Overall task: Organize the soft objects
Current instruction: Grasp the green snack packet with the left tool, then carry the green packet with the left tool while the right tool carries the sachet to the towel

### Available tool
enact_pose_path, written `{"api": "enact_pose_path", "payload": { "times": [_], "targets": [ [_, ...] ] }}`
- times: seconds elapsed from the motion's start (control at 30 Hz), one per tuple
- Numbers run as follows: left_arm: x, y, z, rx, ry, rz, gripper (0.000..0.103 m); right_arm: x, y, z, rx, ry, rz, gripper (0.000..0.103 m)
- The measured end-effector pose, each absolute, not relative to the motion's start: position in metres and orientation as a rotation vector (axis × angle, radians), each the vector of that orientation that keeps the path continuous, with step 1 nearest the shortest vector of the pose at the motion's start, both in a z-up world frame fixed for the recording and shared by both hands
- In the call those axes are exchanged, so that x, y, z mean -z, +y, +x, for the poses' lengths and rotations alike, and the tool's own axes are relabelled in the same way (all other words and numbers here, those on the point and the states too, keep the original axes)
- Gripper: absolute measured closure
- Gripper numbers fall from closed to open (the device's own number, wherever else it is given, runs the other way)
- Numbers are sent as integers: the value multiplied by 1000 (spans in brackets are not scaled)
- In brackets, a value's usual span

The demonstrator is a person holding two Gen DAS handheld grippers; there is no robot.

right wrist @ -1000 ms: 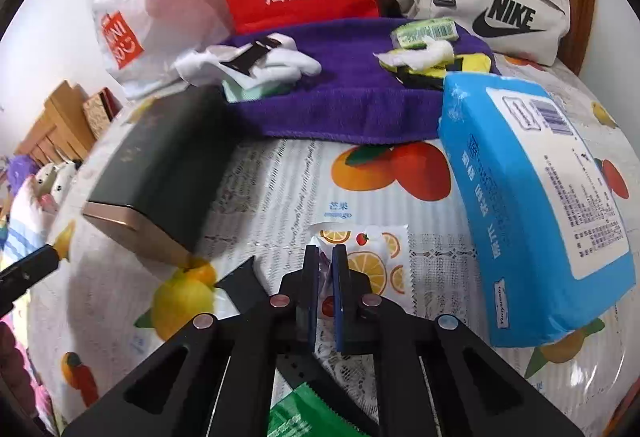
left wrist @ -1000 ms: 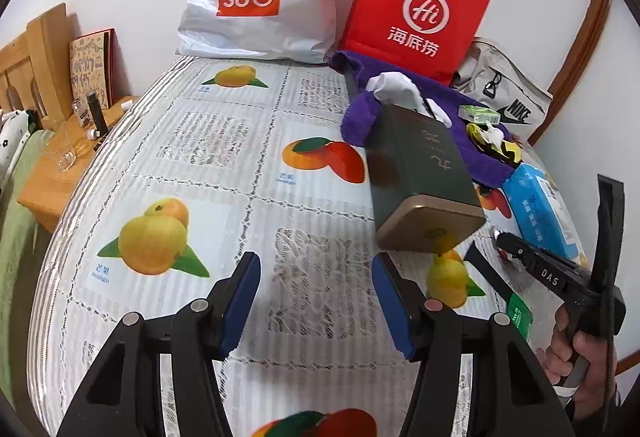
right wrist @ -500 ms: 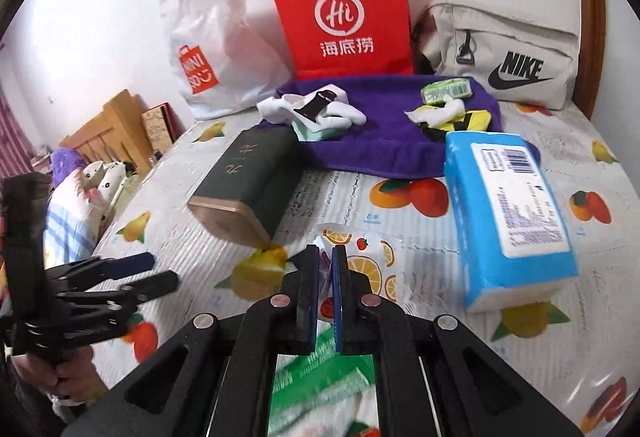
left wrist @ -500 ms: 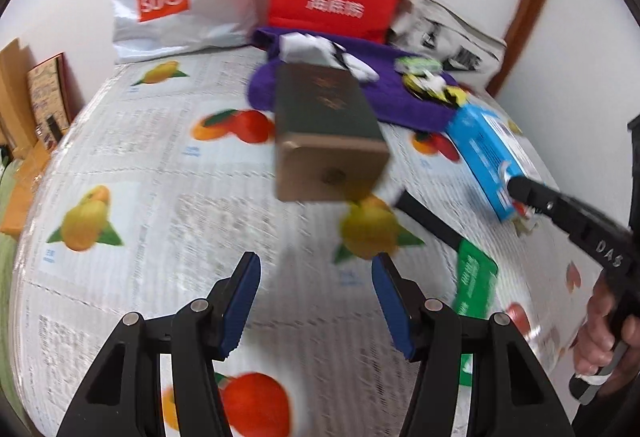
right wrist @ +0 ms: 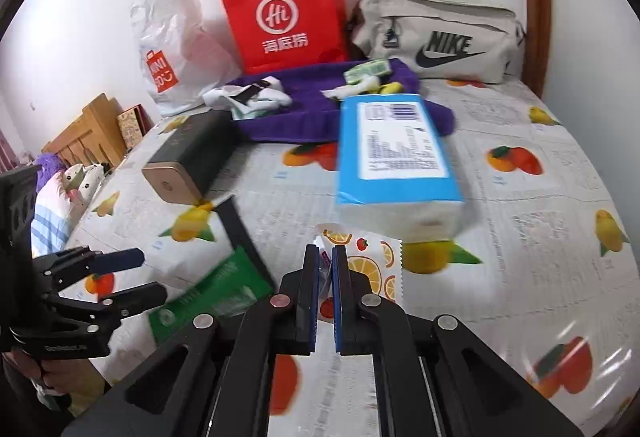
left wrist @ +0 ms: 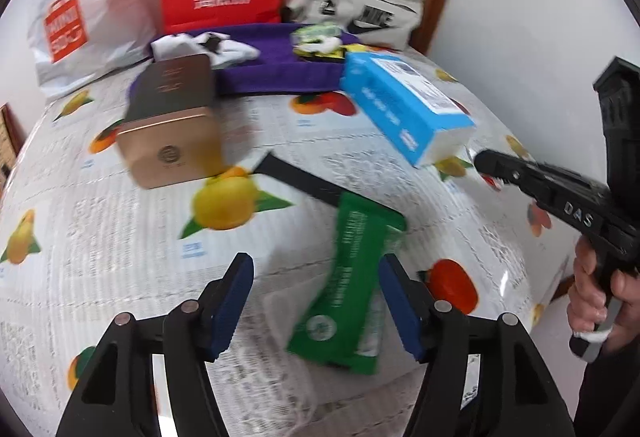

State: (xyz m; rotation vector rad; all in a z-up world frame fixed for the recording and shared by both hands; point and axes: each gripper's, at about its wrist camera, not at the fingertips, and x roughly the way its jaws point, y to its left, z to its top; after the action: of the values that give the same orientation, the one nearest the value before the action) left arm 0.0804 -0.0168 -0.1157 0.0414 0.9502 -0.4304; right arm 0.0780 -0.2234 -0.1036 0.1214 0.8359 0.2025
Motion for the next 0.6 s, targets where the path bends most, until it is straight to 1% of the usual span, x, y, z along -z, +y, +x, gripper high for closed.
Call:
{"api": "enact_pose_path", "payload": {
  "times": [0.37, 0.4, 0.43, 0.47, 0.5, 0.57, 0.6],
  "targets": [
    [145, -63, 84, 454, 991, 273, 40, 121, -248, 73, -197, 846, 129, 97],
    [147, -65, 84, 448, 985, 288, 39, 122, -250, 72, -198, 846, 132, 97],
    [146, -66, 83, 450, 968, 289, 40, 123, -251, 72, -198, 846, 136, 97],
    [146, -65, 82, 456, 959, 283, 51, 124, -252, 73, -199, 848, 138, 97],
    [145, -65, 83, 458, 959, 272, 65, 125, -253, 73, -199, 851, 140, 97],
    [142, -61, 87, 448, 961, 229, 70, 127, -253, 73, -202, 855, 141, 97],
    [142, -59, 89, 438, 959, 212, 74, 129, -254, 74, -202, 859, 141, 97]
  ]
}}
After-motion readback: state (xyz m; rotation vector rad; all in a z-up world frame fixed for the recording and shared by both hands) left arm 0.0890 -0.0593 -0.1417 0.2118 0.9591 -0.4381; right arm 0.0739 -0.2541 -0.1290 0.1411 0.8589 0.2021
